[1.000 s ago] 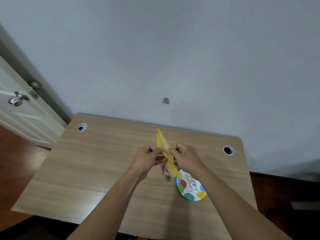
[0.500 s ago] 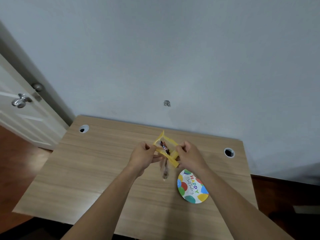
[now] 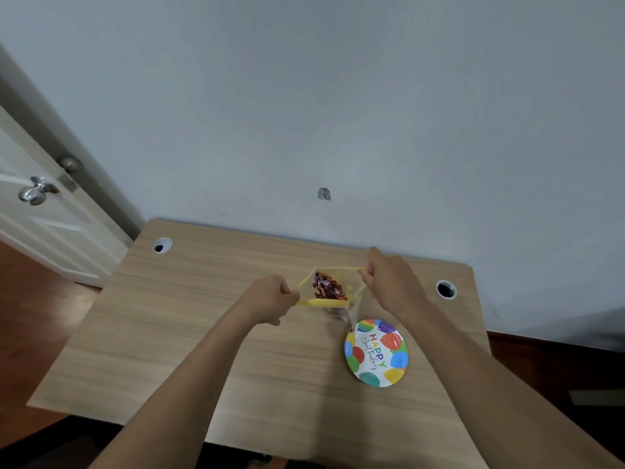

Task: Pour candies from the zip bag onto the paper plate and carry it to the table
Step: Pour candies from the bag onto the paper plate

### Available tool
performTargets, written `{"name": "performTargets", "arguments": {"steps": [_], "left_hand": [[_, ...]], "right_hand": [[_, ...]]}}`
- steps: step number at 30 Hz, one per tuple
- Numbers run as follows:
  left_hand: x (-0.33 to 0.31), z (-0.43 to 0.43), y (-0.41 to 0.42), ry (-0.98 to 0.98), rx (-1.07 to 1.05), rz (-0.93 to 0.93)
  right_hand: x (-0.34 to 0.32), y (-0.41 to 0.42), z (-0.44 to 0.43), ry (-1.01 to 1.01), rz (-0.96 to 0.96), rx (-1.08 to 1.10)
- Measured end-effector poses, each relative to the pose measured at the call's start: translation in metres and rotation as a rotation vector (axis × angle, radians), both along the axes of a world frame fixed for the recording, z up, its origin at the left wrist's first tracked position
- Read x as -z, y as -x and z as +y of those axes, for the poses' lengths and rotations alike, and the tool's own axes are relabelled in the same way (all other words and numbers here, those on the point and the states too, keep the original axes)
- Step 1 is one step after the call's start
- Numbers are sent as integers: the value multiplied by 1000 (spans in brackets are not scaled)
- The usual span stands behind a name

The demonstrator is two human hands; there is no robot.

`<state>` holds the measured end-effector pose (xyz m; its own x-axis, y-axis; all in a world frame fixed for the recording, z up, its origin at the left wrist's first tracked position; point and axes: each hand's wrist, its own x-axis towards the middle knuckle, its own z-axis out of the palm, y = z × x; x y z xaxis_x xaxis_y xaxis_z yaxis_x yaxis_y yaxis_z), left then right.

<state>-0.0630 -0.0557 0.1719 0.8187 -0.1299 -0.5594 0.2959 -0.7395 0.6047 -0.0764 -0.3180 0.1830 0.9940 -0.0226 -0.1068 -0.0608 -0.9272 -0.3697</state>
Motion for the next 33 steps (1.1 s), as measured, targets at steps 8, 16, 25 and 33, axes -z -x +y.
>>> {"name": "performTargets", "arguments": {"steps": [8, 16, 25, 33], "left_hand": [[52, 5, 2, 318, -124, -110], [94, -47, 17, 294, 565, -428], [106, -86, 43, 330, 364, -406], [116, -103, 67, 353, 211, -231]], "right_hand": [[1, 13, -17, -60, -27, -45], [-14, 27, -60, -264, 45, -114], [8, 63, -97, -837, 201, 334], [89, 118, -84, -1210, 457, 657]]}}
